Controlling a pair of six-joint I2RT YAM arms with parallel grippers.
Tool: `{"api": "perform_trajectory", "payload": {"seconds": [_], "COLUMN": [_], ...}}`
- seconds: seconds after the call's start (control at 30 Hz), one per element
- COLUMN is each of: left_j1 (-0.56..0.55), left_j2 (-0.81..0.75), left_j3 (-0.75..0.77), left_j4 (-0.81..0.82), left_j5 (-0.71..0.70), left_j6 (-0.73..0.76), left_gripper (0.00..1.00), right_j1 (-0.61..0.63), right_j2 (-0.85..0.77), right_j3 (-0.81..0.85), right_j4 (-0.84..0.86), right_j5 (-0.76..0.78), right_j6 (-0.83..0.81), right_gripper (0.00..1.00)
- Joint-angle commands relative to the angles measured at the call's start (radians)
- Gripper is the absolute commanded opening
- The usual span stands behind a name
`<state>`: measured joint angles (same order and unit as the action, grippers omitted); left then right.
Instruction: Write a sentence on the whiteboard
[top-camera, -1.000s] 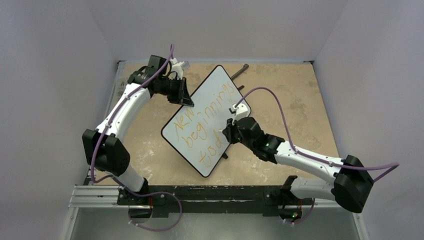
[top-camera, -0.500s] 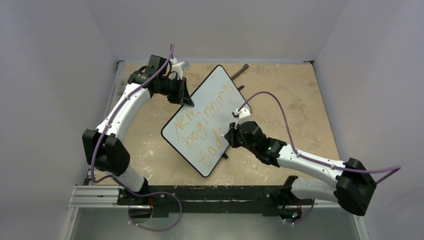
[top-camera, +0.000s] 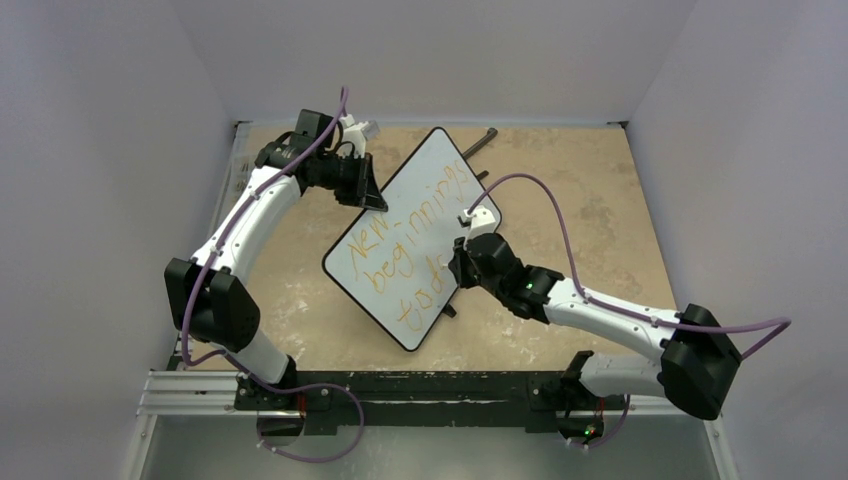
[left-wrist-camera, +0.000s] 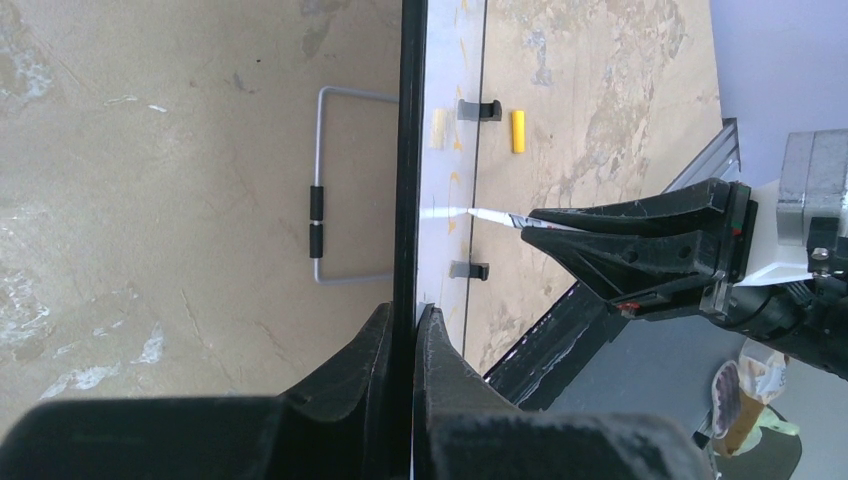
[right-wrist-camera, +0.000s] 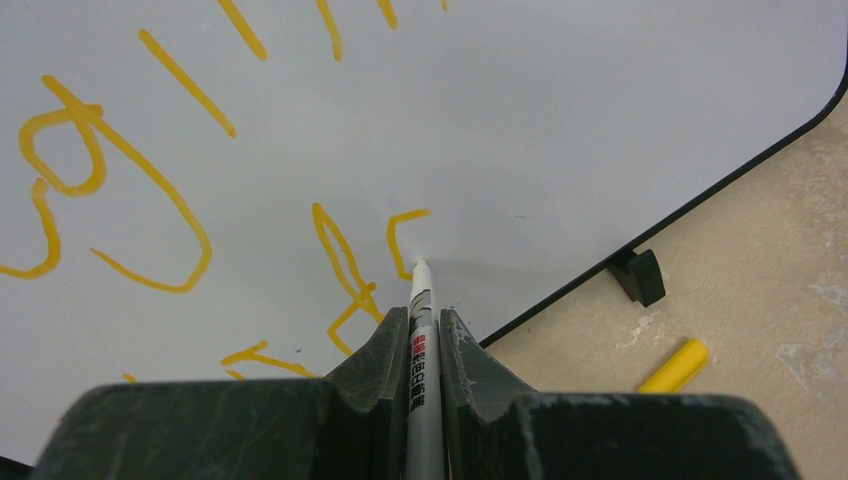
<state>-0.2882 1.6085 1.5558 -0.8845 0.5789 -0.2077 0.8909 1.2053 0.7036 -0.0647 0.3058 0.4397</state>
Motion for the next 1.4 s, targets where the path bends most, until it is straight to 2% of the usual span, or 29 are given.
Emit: {"api": "perform_trajectory", "payload": {"seconds": [0.0, 0.37, 0.77, 1.37], "left_j1": [0.011, 0.011, 0.012, 0.012], "left_j2": [0.005, 0.003, 0.001, 0.001], "left_j3": [0.016, 0.016, 0.018, 0.018], "left_j4": [-0.029, -0.03, -0.028, -0.029], "left_j5": [-0.185, -0.185, -0.182, -0.179], "left_j6": [0.03, 0.028, 0.028, 0.028], "left_gripper": [0.0, 0.0, 0.0, 0.0], "right_j1": [0.002, 0.002, 0.002, 0.002], "right_j2": [0.025, 0.043, 0.001, -0.006], "right_j3": [0.082, 0.112, 0.007, 0.043], "right_j4": [0.011, 0.013, 0.017, -0.034], "right_j5": [0.039, 0.02, 0.004, 0.094], "right_j6": [-0.016, -0.023, -0.002, -0.036], "right_gripper": [0.0, 0.0, 0.0, 0.0]}}
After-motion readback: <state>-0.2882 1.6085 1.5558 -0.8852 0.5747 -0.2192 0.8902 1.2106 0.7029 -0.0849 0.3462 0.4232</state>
